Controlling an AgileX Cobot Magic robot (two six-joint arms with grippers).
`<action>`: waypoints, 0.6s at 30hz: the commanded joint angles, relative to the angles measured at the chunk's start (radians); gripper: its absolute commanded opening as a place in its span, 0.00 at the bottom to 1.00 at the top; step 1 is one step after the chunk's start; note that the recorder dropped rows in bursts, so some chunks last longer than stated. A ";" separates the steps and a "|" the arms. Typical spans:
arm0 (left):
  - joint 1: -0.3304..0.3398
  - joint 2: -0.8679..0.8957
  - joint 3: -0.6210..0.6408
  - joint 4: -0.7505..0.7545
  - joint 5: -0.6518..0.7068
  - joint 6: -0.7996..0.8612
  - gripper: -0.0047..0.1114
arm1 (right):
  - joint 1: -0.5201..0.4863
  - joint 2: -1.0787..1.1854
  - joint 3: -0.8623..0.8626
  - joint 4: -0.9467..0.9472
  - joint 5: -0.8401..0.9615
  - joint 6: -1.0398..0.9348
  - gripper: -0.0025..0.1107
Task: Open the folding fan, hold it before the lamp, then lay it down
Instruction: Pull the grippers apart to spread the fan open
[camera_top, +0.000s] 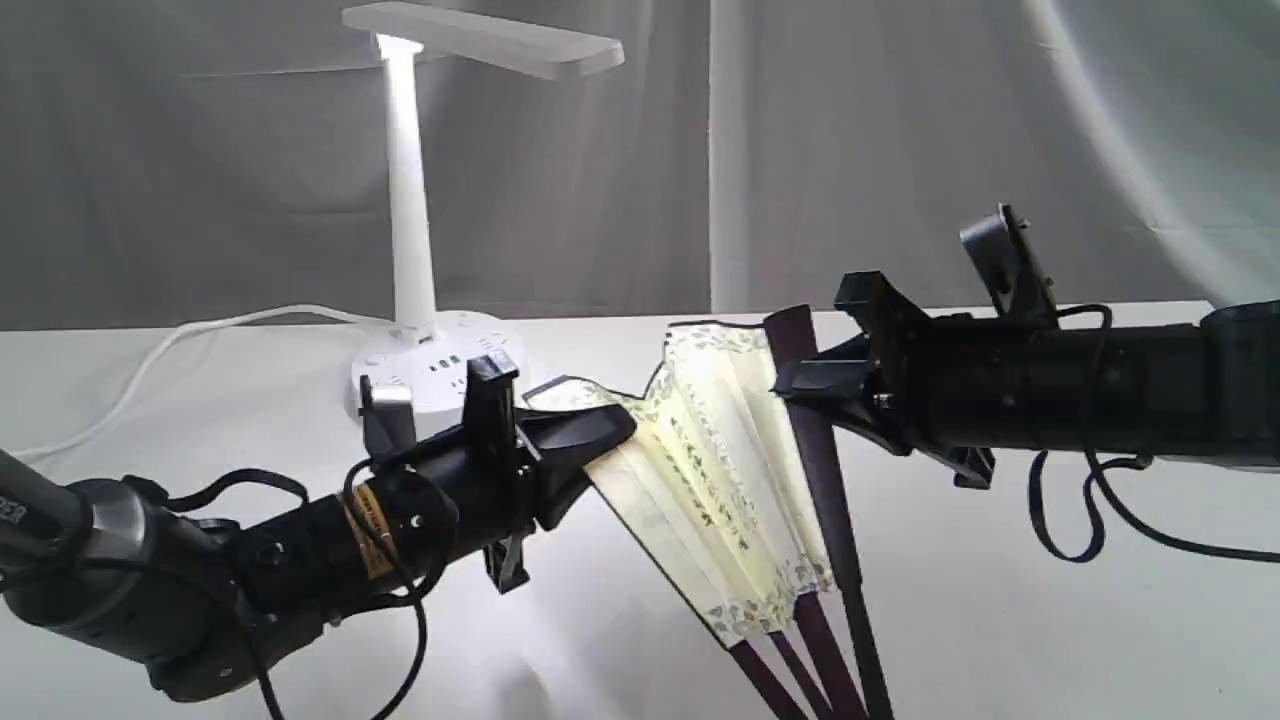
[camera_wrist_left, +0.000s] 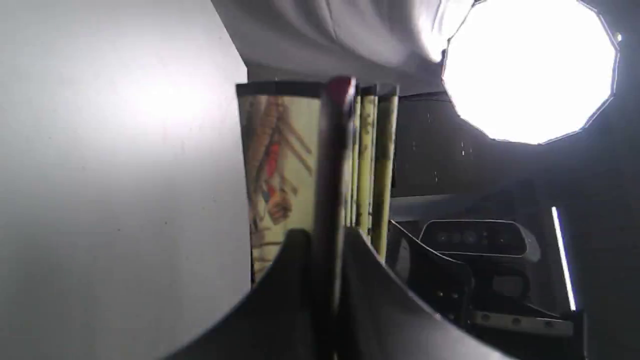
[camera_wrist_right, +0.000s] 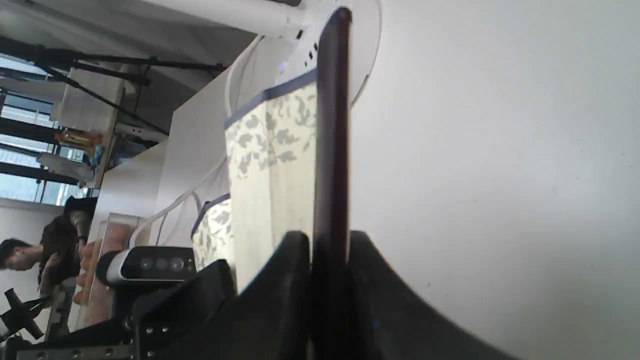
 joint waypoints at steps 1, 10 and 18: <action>0.015 -0.007 -0.001 -0.020 -0.010 -0.008 0.04 | 0.001 -0.004 -0.004 -0.024 -0.072 -0.052 0.02; 0.019 -0.007 -0.001 -0.128 -0.010 -0.009 0.04 | 0.001 -0.004 -0.007 -0.024 -0.174 -0.054 0.02; 0.060 -0.007 -0.001 -0.137 -0.010 -0.009 0.04 | -0.066 -0.004 -0.007 -0.024 -0.156 -0.054 0.02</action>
